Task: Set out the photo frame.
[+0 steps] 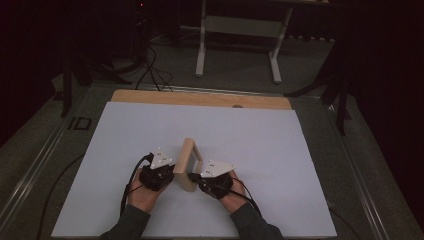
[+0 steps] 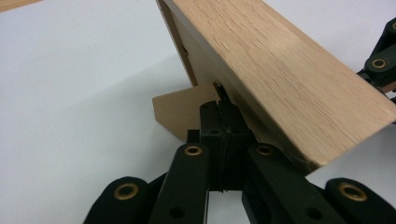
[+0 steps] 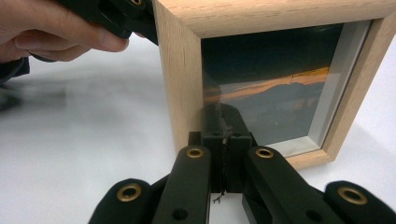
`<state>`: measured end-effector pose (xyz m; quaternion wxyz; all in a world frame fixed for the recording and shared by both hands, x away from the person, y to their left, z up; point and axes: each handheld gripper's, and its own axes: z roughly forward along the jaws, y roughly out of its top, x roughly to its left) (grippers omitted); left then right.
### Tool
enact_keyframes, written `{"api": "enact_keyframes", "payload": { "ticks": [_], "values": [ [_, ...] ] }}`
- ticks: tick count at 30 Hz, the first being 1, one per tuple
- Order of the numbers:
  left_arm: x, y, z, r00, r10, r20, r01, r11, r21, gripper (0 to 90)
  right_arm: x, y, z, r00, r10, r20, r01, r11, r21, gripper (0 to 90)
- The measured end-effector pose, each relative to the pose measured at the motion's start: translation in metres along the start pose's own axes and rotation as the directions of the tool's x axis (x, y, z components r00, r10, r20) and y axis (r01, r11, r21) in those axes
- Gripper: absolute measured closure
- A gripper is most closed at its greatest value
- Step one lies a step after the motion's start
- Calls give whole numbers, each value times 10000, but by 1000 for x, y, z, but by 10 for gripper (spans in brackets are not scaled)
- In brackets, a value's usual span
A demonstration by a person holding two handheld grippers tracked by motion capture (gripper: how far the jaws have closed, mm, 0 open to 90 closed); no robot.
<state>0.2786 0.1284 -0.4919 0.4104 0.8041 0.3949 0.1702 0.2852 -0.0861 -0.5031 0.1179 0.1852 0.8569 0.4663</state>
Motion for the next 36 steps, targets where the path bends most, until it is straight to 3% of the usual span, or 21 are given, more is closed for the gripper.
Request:
{"api": "enact_keyframes", "payload": {
  "ticks": [13,27,36],
  "values": [
    [7,-1,-3,9993,-286,-231,286,9996,-38,809,-1,0,-1,9999,9,104,-9,10000,-81,829],
    [19,-3,-7,9958,-815,-418,813,9967,-59,664,-7,0,-4,9992,200,338,-196,9998,-106,623],
    [29,-4,-13,9885,-1377,-624,1364,9904,-239,584,-9,-1,-5,9979,334,557,-332,9994,-38,558]
  ]
}}
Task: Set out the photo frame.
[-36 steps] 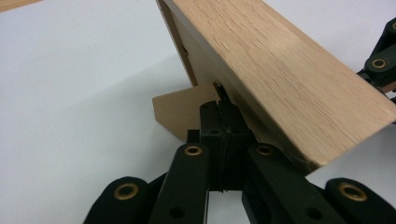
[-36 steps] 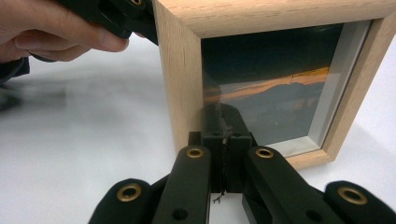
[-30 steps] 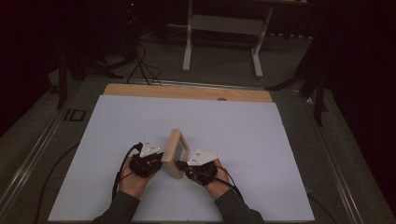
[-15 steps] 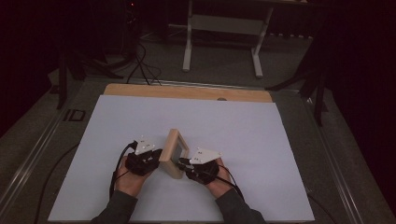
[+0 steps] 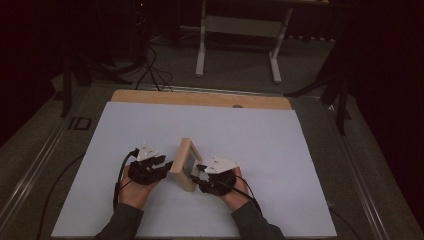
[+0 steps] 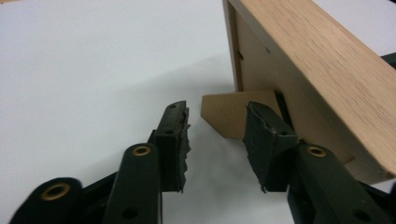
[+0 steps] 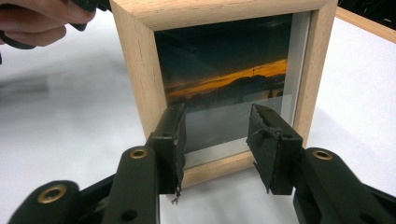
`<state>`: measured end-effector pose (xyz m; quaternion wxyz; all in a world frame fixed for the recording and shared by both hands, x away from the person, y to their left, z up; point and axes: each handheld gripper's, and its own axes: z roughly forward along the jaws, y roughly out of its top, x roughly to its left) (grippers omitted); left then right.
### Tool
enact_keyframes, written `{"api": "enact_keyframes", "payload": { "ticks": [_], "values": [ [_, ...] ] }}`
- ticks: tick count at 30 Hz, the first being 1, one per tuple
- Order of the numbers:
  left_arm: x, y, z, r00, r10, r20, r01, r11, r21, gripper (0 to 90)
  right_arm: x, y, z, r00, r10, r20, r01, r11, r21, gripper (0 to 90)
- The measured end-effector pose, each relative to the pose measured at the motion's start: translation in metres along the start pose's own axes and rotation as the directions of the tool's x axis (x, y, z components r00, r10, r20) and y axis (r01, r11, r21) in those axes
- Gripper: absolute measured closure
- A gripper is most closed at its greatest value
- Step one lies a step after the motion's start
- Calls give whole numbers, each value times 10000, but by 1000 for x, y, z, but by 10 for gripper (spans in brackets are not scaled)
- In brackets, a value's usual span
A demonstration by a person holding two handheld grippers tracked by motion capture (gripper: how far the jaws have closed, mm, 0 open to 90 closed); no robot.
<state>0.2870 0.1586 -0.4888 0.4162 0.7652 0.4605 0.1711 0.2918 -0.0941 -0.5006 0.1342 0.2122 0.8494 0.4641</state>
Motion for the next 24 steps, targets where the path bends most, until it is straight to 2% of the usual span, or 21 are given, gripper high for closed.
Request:
{"api": "enact_keyframes", "payload": {
  "ticks": [11,14,19,24],
  "values": [
    [7,2,-9,9984,-316,-474,302,9991,-296,501,-3,-1,0,9997,152,181,-154,9999,78,507],
    [11,3,-14,9967,-512,-629,481,9976,-494,490,-5,-1,-1,9993,291,248,-294,9995,110,484],
    [13,4,-18,9957,-663,-652,619,9958,-673,478,-7,-1,-1,9982,470,375,-474,9988,113,475],
    [11,8,-25,9960,-738,-500,685,9925,-1018,462,-9,-1,-2,9979,517,397,-521,9986,81,468]
  ]
}}
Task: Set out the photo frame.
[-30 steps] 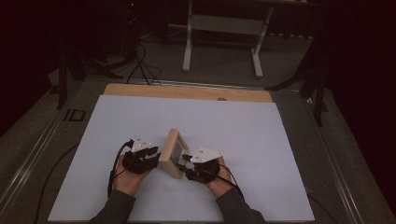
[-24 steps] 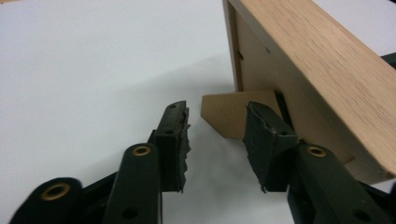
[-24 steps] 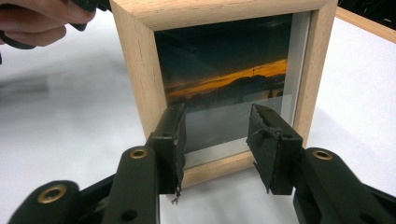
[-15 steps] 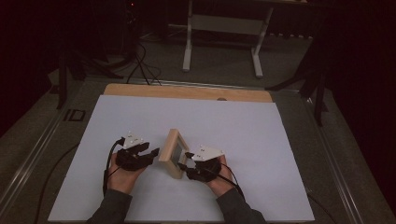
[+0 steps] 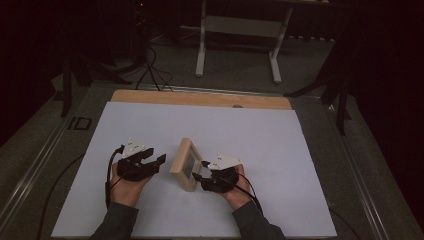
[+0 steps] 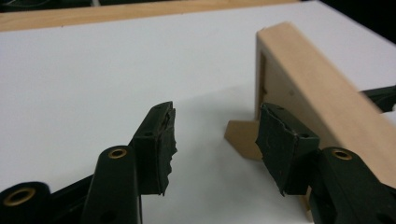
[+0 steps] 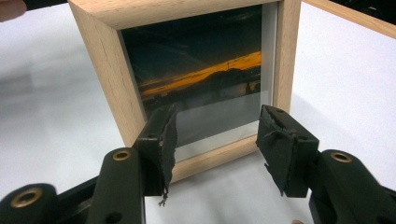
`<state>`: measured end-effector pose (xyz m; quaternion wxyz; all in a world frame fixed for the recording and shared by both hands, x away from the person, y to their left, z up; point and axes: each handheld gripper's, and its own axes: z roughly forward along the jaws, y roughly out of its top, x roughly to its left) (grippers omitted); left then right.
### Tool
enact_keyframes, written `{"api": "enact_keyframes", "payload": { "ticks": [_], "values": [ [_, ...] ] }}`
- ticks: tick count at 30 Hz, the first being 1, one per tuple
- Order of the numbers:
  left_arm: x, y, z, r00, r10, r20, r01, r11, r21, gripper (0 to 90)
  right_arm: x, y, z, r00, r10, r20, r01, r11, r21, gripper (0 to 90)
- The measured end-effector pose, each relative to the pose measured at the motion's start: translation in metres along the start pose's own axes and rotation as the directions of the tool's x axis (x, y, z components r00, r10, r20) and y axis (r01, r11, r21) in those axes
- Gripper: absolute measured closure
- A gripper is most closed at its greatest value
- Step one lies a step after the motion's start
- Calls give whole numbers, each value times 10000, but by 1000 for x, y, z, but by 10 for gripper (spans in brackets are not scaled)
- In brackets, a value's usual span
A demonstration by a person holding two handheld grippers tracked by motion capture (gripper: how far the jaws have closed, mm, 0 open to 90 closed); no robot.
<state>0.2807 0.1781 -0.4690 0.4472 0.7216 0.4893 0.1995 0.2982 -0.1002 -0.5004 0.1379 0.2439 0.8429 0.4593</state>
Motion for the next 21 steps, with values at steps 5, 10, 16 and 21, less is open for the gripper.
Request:
{"api": "enact_keyframes", "payload": {
  "ticks": [5,10,16,21],
  "values": [
    [-5,5,-6,9998,99,173,-94,9997,-247,450,-1,0,-1,10000,32,14,-32,10000,-6,466],
    [-9,8,-10,9992,169,356,-154,9990,-424,433,-2,0,-1,10000,80,54,-80,10000,-40,465],
    [-13,11,-15,9978,164,649,-126,9982,-580,422,-3,0,-2,9999,95,92,-94,9999,-71,462],
    [-15,12,-14,9947,92,1028,-41,9987,-499,405,-3,0,-3,9998,129,124,-127,9998,-126,458]
  ]
}}
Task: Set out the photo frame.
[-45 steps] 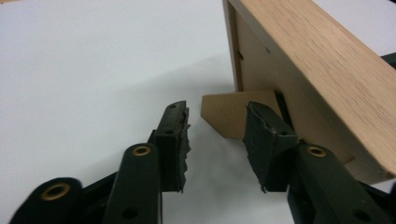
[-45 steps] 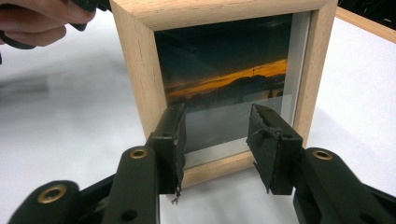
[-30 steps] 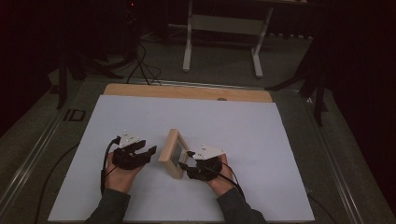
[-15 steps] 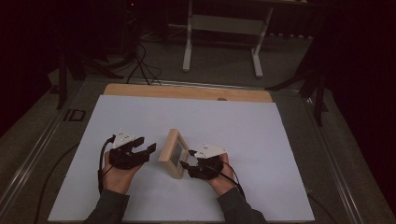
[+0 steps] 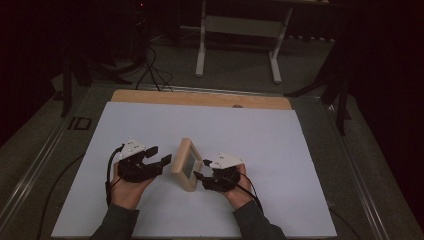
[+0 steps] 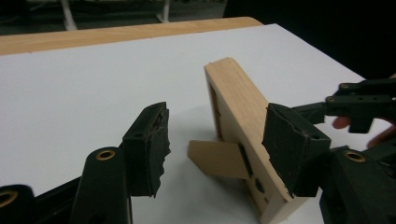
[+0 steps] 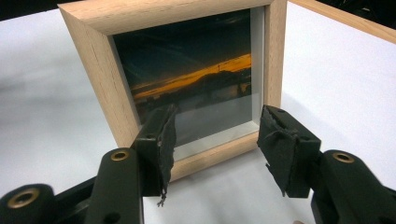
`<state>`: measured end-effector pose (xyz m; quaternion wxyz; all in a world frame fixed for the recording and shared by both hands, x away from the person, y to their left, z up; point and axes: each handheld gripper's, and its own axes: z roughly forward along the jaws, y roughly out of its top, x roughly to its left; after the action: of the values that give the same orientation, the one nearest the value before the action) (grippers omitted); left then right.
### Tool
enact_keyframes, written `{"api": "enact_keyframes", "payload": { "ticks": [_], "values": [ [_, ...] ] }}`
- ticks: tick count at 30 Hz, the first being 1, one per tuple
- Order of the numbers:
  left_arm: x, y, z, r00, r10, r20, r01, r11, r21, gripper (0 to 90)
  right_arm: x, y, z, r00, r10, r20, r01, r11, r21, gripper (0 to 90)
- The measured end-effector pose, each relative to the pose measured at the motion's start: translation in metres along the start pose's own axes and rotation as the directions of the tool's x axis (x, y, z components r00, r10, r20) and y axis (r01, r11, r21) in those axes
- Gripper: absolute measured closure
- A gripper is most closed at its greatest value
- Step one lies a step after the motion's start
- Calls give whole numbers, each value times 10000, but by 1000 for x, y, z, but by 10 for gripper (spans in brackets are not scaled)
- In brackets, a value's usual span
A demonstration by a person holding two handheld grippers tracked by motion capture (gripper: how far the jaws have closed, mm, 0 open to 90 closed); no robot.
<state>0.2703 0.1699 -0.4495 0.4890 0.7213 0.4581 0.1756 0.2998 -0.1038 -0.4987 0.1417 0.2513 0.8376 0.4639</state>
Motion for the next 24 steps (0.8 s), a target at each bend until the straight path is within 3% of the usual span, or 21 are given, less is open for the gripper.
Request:
{"api": "enact_keyframes", "payload": {
  "ticks": [24],
  "values": [
    [-23,-4,10,9972,482,565,-494,9986,212,393,-6,1,-6,9995,209,241,-203,9994,-267,457]
  ]
}}
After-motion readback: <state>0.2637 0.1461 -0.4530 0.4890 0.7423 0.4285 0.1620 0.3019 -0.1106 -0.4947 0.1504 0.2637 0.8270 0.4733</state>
